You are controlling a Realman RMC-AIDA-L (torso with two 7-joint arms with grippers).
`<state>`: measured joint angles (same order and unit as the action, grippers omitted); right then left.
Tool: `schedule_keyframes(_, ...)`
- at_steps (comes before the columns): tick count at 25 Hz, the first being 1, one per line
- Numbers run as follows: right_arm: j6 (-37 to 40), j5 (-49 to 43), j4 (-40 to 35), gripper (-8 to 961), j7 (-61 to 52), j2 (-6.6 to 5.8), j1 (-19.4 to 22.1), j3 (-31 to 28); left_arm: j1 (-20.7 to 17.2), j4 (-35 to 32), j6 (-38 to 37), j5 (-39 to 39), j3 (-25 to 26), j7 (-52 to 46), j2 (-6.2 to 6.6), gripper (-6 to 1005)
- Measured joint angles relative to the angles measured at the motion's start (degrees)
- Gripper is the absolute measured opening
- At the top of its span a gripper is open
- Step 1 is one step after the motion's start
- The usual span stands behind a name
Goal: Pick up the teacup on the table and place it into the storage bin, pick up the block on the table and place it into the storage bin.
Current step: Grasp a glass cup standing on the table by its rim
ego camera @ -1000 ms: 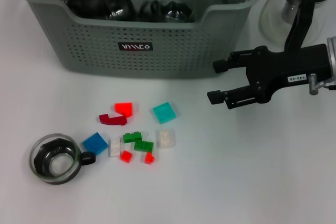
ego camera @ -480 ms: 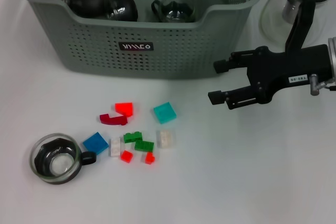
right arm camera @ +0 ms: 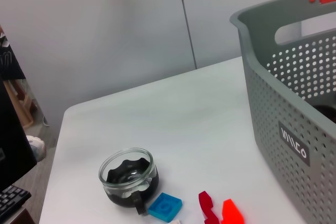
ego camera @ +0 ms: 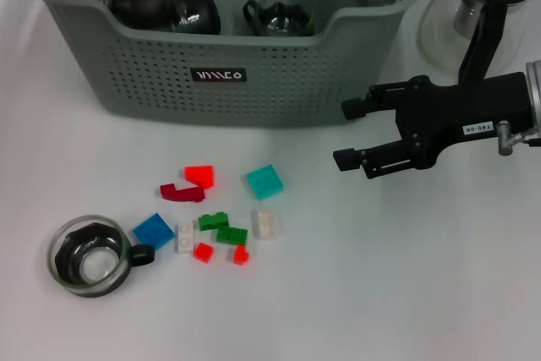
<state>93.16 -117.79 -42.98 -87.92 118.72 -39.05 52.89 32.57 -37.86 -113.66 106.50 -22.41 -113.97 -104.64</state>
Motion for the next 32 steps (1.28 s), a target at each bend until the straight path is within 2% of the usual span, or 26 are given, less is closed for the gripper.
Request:
schedule_keyframes(4, 0.1, -0.1, 0.0, 850, 0.0, 0.02, 0.1, 0.0, -1.8, -6.8, -2.1, 8.9, -4.5, 1.4, -0.70, 826)
schedule_keyframes(7, 0.1, -0.1, 0.0, 850, 0.0, 0.02, 0.1, 0.0, -3.6, -11.8, -3.0, 12.4, -8.1, 3.1, -1.99, 824)
schedule_keyframes(8, 0.1, -0.2, 0.0, 850, -0.1, 0.02, 0.1, 0.1, -4.4, -14.5, -3.0, 14.5, -10.7, 3.5, -2.66, 824)
schedule_keyframes(10, 0.1, -0.2, 0.0, 851, -0.2, 0.02, 0.1, 0.1, -4.6, -15.3, -2.9, 15.8, -11.6, 3.8, -2.87, 823)
schedule_keyframes(17, 0.1, -0.2, 0.0, 851, -0.5, 0.02, -0.1, -0.1, -3.6, -19.4, -2.4, 28.1, -14.6, 4.3, -3.76, 820)
schedule_keyframes(23, 0.0, -0.1, 0.0, 851, -0.6, 0.02, -0.1, -0.2, -3.4, -24.1, -1.8, 34.2, -14.9, 3.2, -4.89, 818)
schedule_keyframes(26, -0.2, 0.0, 0.0, 850, -0.6, 0.02, -0.1, -0.2, -3.4, -27.2, -1.5, 38.4, -15.0, 2.9, -6.66, 817)
schedule_keyframes(32, -0.4, 0.0, 0.0, 850, -0.5, -0.01, -0.3, -0.2, -3.9, -34.6, -0.8, 43.9, -15.5, 4.5, -11.83, 814)
